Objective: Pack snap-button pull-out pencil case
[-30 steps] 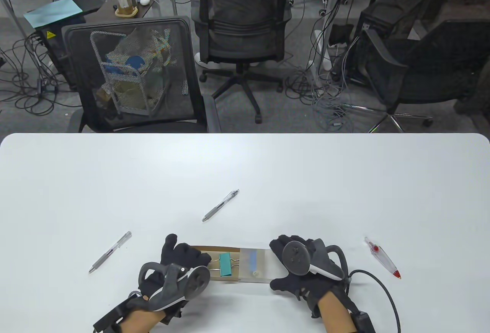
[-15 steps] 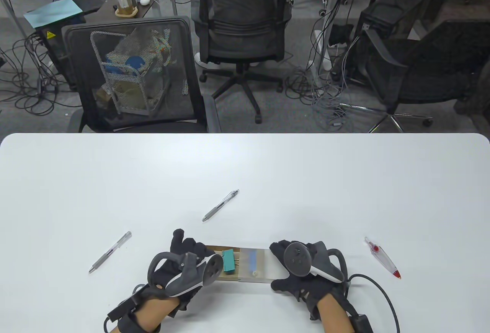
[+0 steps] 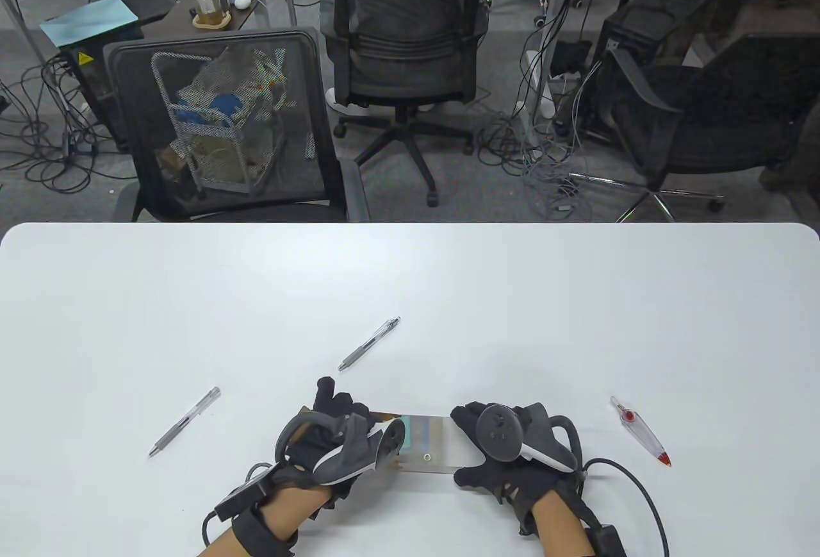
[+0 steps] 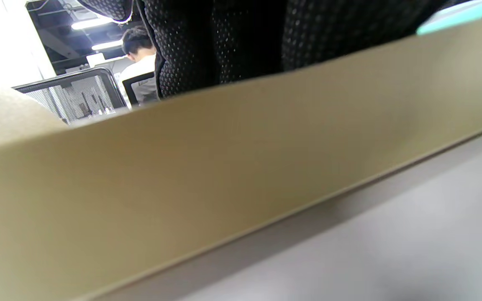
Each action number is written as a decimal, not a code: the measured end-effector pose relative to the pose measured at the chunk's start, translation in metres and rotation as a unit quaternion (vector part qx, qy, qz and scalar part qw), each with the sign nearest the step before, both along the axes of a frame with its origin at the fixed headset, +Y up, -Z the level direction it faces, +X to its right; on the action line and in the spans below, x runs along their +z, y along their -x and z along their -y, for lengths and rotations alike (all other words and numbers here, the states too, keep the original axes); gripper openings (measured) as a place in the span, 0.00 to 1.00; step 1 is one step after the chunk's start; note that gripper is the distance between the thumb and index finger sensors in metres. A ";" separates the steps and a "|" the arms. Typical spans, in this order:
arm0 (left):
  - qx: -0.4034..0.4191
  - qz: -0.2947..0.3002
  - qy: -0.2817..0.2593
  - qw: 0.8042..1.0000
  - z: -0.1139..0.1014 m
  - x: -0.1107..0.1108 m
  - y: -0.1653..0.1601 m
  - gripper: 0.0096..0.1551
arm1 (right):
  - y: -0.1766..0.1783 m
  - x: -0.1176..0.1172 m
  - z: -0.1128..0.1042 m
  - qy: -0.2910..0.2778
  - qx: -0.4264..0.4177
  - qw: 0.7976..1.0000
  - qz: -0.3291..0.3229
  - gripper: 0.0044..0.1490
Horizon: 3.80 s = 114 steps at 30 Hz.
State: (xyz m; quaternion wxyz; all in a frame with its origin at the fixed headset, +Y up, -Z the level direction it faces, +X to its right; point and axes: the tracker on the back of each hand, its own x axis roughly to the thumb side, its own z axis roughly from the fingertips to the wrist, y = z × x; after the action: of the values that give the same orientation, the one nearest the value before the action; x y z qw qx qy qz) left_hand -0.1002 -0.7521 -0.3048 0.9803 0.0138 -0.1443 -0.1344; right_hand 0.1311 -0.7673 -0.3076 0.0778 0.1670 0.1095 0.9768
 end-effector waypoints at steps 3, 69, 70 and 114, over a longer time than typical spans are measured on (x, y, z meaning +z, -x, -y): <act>-0.004 0.001 -0.009 1.000 0.002 0.000 -0.003 0.28 | 0.000 0.000 0.000 0.001 0.000 1.000 0.000 0.59; 0.130 -0.383 0.111 0.908 0.007 -0.018 0.278 0.28 | -0.002 -0.002 0.003 0.012 -0.008 1.000 0.000 0.60; 0.132 -0.376 0.101 0.912 0.003 -0.018 0.275 0.28 | -0.002 -0.002 0.003 0.012 -0.007 1.000 0.000 0.60; -0.091 0.069 0.112 0.987 -0.008 -0.011 -0.001 0.24 | -0.002 -0.001 0.003 0.008 -0.002 1.000 -0.001 0.60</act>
State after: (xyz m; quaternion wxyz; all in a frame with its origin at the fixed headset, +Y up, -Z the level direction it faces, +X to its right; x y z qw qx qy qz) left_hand -0.0994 -0.7442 -0.3157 0.9472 -0.0997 -0.2259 -0.2044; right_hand 0.1327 -0.7704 -0.3084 0.0808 0.1677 0.1172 0.9755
